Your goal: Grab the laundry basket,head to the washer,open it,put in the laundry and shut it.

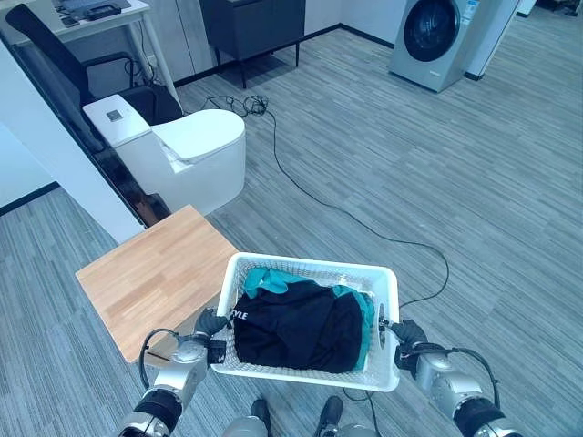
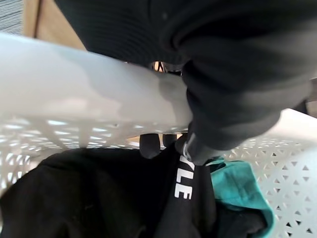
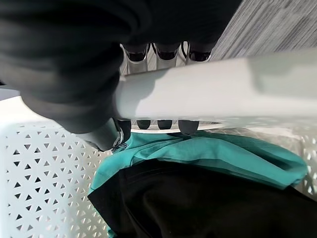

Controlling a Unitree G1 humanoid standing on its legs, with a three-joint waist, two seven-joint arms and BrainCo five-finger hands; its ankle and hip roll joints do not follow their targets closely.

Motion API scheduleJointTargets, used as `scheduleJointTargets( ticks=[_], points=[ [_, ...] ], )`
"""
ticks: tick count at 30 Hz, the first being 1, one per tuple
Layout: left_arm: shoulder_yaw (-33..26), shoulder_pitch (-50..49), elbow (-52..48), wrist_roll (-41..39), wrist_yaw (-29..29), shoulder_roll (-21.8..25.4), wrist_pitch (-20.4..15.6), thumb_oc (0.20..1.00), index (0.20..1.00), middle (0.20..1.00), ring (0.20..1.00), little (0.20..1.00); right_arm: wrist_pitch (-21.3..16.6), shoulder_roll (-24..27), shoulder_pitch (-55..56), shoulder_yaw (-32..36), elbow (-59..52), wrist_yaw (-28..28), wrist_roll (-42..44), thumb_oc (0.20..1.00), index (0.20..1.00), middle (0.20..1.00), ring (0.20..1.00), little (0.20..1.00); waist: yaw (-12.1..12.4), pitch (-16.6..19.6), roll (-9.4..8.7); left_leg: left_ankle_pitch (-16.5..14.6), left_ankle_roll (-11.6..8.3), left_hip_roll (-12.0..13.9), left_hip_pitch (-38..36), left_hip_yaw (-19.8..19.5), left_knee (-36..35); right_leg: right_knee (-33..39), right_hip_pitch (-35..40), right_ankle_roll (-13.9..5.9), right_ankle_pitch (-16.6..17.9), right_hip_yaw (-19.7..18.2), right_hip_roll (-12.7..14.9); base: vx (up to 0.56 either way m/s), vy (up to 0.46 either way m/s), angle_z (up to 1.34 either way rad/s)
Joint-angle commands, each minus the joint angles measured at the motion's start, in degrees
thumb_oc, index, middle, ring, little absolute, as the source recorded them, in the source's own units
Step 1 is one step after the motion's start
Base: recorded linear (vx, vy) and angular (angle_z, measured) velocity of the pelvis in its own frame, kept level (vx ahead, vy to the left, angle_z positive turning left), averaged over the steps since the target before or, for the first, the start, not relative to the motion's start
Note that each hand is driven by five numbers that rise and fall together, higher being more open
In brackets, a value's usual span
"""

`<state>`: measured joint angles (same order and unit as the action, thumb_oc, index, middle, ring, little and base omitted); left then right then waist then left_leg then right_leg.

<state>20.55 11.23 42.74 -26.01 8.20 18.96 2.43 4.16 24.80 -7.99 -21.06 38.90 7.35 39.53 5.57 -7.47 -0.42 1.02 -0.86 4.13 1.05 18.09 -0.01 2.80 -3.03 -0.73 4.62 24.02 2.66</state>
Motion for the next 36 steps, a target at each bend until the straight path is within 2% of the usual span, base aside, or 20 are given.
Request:
scheduleJointTargets(
  ticks=[1,5,6,8,9,10,12,15,21,26,31,33,36],
  points=[
    [7.3,3.7,3.7,2.7,-7.5,-5.0,-1.7,0.2,0.2,0.2,0.2,0.2,-6.5,-4.0,-7.5,3.7,-7.1,-7.2,3.6,0.2,0.2,0.2,0.2,0.2,0.2,2.1,-0.19,3.4,0.6,-2.2,4.5,-1.0,0.2,-3.1,5.2,-5.73,-6.9,-4.4,-0.1,-0.06,-0.139,-0.06],
    [7.3,4.7,11.4,6.8,-7.9,-7.4,-1.3,0.2,0.2,0.2,0.2,0.2,-7.3,-3.2,-7.2,4.4,-8.8,-6.7,2.4,0.2,0.2,0.2,0.2,0.2,-0.9,1.5,-0.82,3.0,-0.04,-1.4,5.5,-1.7,3.8,-1.6,6.2,-5.14,-6.3,-5.7,-0.9,-0.05,-0.09,-0.16],
    [7.3,5.1,12.9,7.4,-7.8,-7.9,-1.4,0.2,0.2,0.2,0.2,0.2,-7.6,-2.9,-7.3,4.2,-9.4,-6.6,2.1,0.2,0.2,0.2,0.2,0.2,-0.9,1.1,-0.97,2.6,-0.31,-1.3,6.1,-3.1,6.0,-1.9,6.1,-4.79,-6.2,-6.4,-0.9,-0.05,-0.078,-0.1],
    [7.3,5.8,15.0,8.1,-7.4,-8.5,-1.8,0.2,0.2,0.2,0.2,0.2,-8.1,-2.9,-8.2,3.5,-10.0,-6.5,1.9,0.2,0.2,0.2,0.2,0.2,0.2,-0.1,-1.42,1.7,-0.88,-1.9,7.5,-10.1,9.6,-2.6,5.8,-4.25,-6.2,-8.5,-0.9,-0.07,-0.053,-0.28],
    [7.9,6.2,15.6,8.0,-7.5,-8.8,-1.9,0.2,0.2,0.2,0.2,0.2,-8.5,-3.0,-8.9,3.0,-9.8,-6.4,2.4,0.2,0.2,0.2,0.2,0.2,1.0,-0.6,-1.62,1.8,-1.58,-2.8,8.3,-15.4,10.6,-3.1,5.3,-4.25,-6.0,-9.4,-0.8,-0.08,-0.04,-0.58],
    [8.4,6.3,15.5,8.1,-7.8,-8.9,-1.7,0.2,0.2,0.2,0.2,0.2,-8.7,-3.1,-9.2,3.1,-9.5,-6.4,3.1,0.2,0.2,0.2,0.2,0.2,0.9,-0.7,-1.82,1.4,-1.84,-2.5,8.5,-16.7,10.3,-3.3,5.2,-4.4,-5.9,-9.4,-0.4,-0.06,-0.032,-0.74],
    [9.5,6.7,18.8,11.3,-8.6,-9.9,-1.4,0.2,0.2,0.2,0.2,0.2,-8.6,-3.3,-9.9,3.7,-9.0,-6.2,3.4,0.2,0.2,0.2,0.2,0.2,-0.7,1.3,-1.24,1.8,-1.05,-1.5,5.6,-14.7,5.3,-2.9,5.3,-5.03,-5.2,-9.0,-0.2,0.04,0.041,-0.58],
    [9.9,7.0,19.3,12.7,-8.3,-9.9,-1.8,0.2,0.2,0.2,0.2,0.2,-8.9,-3.9,-10.3,3.3,-8.7,-6.3,3.8,0.2,0.2,0.2,0.2,0.2,-0.8,2.4,-1.27,1.5,-0.63,-2.5,4.1,-15.5,3.7,-2.8,5.3,-5.26,-5.0,-9.6,0.0,0.09,0.093,-0.14],
    [10.9,9.7,18.9,13.6,-8.3,-9.1,-2.3,0.2,0.2,0.2,0.2,0.2,-8.5,-4.8,-11.9,2.6,-3.8,-6.5,4.4,0.2,0.2,0.2,0.2,0.2,-1.1,3.8,-0.56,0.7,0.12,-3.2,0.0,-13.1,0.6,-2.1,6.1,-6.13,-4.2,-12.2,0.9,0.06,0.079,-0.3],
    [13.4,13.6,19.9,16.3,-8.5,-8.9,-2.0,0.2,0.2,0.2,0.2,0.2,-7.4,-4.5,-15.3,1.9,0.8,-7.0,3.8,0.2,0.2,0.2,0.2,0.2,-1.2,4.7,-0.38,0.7,0.4,-3.6,-1.5,-12.2,-0.6,-2.4,6.6,-6.36,-4.4,-12.5,1.1,0.04,0.045,-0.08],
    [15.0,18.5,22.4,16.1,-8.0,-10.1,-1.9,0.2,0.2,0.2,0.2,0.2,-6.6,-3.6,-19.6,0.7,6.6,-7.3,3.7,0.2,0.2,0.2,0.2,0.2,-1.6,5.2,-0.31,1.2,0.38,-3.8,-2.5,-12.4,-2.0,-1.9,7.2,-6.66,-4.2,-12.1,1.2,0.02,0.03,0.05],
    [15.3,22.3,23.3,12.8,-7.0,-10.8,-1.7,0.2,0.2,0.2,0.2,0.2,-5.1,-3.2,-22.8,-1.5,12.8,-7.9,2.1,0.2,0.2,0.2,0.2,0.2,-1.8,5.7,-0.53,1.7,0.28,-3.7,-2.8,-12.7,-2.7,-1.7,7.3,-6.61,-4.1,-11.8,1.0,-0.02,0.005,0.04],
    [15.2,23.6,23.4,11.0,-6.4,-11.0,-1.7,0.2,0.2,0.2,0.2,0.2,-4.6,-3.4,-24.1,-2.0,15.0,-8.2,2.6,0.2,0.2,0.2,0.2,0.2,-1.9,5.8,-0.7,1.9,0.2,-3.6,-2.9,-12.7,-3.0,-1.5,7.4,-6.57,-4.1,-11.7,0.9,0.0,0.0,0.0]
  ],
)
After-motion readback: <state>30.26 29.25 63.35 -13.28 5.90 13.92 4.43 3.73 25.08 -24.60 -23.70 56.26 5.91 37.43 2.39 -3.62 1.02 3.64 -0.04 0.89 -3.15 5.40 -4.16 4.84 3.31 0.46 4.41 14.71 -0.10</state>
